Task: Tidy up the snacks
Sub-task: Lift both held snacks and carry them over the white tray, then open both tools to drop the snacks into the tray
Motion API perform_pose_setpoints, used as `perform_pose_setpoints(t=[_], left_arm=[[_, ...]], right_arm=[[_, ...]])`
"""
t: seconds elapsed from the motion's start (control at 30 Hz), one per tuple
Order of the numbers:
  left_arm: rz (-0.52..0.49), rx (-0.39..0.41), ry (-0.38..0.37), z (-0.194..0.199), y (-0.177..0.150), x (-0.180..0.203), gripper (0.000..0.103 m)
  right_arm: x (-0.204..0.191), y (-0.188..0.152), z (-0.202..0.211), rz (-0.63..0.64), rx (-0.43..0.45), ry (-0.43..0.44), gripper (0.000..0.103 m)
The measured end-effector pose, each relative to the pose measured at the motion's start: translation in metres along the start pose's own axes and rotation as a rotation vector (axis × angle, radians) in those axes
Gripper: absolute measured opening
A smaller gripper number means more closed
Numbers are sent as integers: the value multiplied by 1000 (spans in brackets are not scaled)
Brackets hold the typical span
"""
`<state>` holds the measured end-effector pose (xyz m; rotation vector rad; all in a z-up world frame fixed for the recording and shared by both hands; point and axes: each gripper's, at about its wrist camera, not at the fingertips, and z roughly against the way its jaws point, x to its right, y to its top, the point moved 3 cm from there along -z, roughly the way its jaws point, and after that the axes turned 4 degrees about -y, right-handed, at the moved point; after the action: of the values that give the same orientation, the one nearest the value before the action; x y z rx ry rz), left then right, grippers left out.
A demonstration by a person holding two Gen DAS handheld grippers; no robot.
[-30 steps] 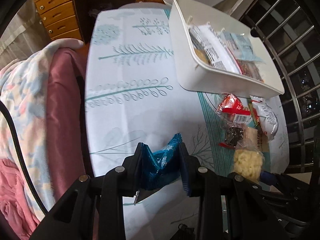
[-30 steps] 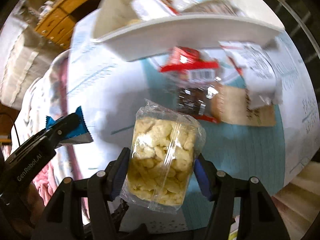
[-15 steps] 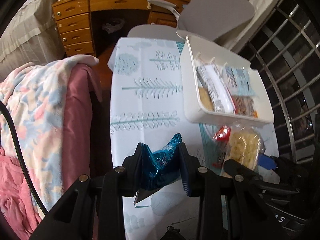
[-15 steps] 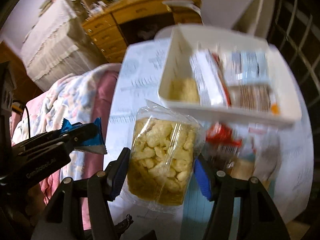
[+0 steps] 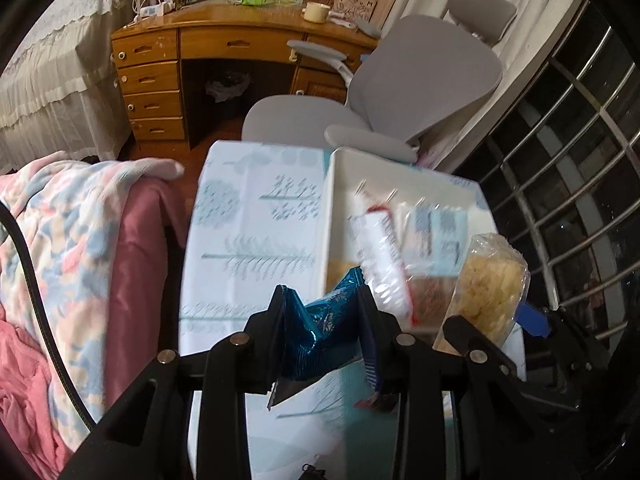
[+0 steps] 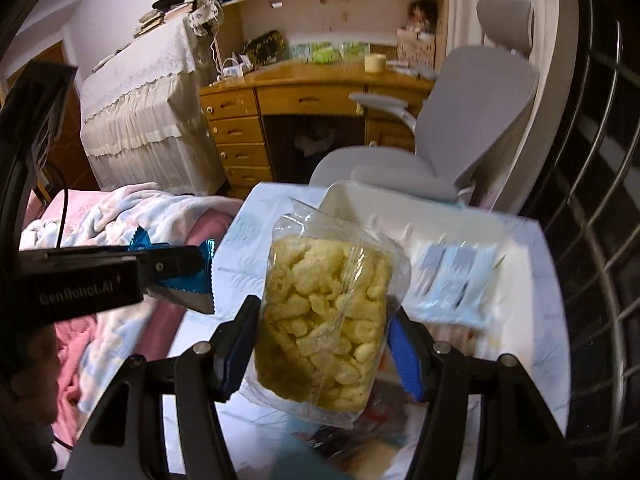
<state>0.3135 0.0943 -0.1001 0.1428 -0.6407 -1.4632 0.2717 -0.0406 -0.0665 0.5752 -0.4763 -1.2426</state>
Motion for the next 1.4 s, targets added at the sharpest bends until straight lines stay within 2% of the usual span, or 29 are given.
perform_pose_setpoints(t=[0.23, 0.4, 0.5, 0.57, 0.6, 0.63, 0.67, 0.77, 0.83, 1.17, 1.4], left_arm=[[15, -1, -21, -28, 19, 45, 32], [26, -30, -21, -59, 22, 72, 32], [26, -49, -10, -73, 21, 84, 32], [29, -66, 1, -81, 19, 90, 36], [35, -80, 8, -85, 18, 92, 43], [40, -90, 13, -87, 17, 93, 52], [46, -96, 21, -89, 16, 96, 56], [53, -93, 29, -87, 13, 96, 64], [60, -92, 40, -83, 13, 94, 73], [77, -66, 41, -40, -7, 77, 78], [79, -52, 35, 2, -40, 55, 78]], right_arm=[[50, 5, -12, 31, 23, -25, 62], [85, -2, -25, 7, -19, -18, 62], [101, -8, -34, 3, -45, -47, 62], [109, -11, -40, -2, -70, -51, 64], [112, -13, -43, -8, -82, -50, 66], [115, -14, -44, -14, -86, -49, 74], [118, -16, -44, -22, -85, -45, 77], [121, -19, -44, -27, -86, -48, 79], [121, -21, -41, -32, -88, -51, 79], [107, -26, -9, -88, -69, -63, 80], [85, -48, 28, -228, -76, -16, 80]])
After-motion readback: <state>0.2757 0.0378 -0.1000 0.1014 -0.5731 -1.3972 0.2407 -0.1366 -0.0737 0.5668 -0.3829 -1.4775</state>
